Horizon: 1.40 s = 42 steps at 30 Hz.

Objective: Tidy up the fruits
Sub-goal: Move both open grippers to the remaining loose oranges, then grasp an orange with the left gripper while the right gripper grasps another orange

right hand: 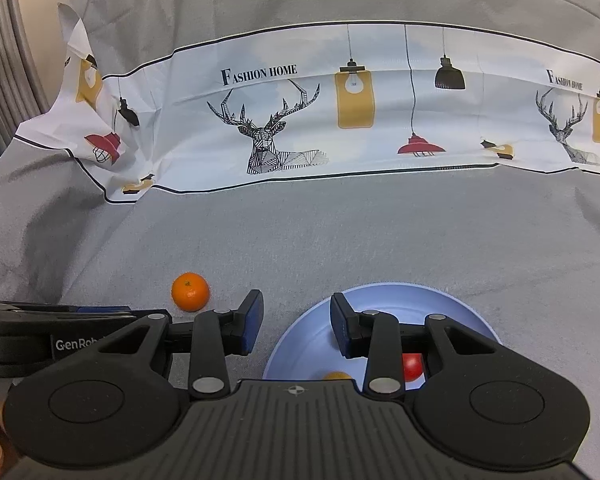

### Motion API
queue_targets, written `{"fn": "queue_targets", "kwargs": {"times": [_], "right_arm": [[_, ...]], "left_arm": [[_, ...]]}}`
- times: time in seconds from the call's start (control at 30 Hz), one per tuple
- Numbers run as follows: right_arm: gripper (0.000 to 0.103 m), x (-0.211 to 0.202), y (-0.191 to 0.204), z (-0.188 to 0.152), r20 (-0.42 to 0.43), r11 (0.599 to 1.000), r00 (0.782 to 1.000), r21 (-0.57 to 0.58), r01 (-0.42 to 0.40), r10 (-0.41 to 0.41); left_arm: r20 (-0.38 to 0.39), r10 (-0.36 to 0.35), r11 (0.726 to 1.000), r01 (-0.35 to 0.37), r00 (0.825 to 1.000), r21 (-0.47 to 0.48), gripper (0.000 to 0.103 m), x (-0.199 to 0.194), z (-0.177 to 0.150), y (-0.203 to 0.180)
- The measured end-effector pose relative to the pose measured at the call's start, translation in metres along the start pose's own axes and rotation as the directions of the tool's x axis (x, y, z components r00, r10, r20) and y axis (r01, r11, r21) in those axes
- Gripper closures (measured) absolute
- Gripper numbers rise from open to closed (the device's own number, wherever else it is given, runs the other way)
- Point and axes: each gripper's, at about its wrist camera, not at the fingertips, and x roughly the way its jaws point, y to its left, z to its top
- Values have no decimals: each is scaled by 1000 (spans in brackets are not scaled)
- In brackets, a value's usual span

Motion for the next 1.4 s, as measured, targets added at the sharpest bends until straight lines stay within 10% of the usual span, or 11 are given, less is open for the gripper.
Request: {"fn": "queue_targets", "kwargs": {"times": [0.4,0.77,1.23,1.4], "right_arm": [[64,4,2,2,-2,1000,1000,-14,-23,23],[71,10,4,6,-2,998,998,-3,-55,55],[60,47,28,15,-60,990,988,2,-143,143],[53,66,40,19,-79,985,982,11,-173,173]], "left_arm": [[-1,6,992,-6,1000,-123,58,0,7,24],[-97,10,929,-45,995,-368,41,14,7,71],[-161,33,936,-88,986,-342,42,40,1,67],[-184,33,941,-93,982,-325,62,43,-2,71]]}}
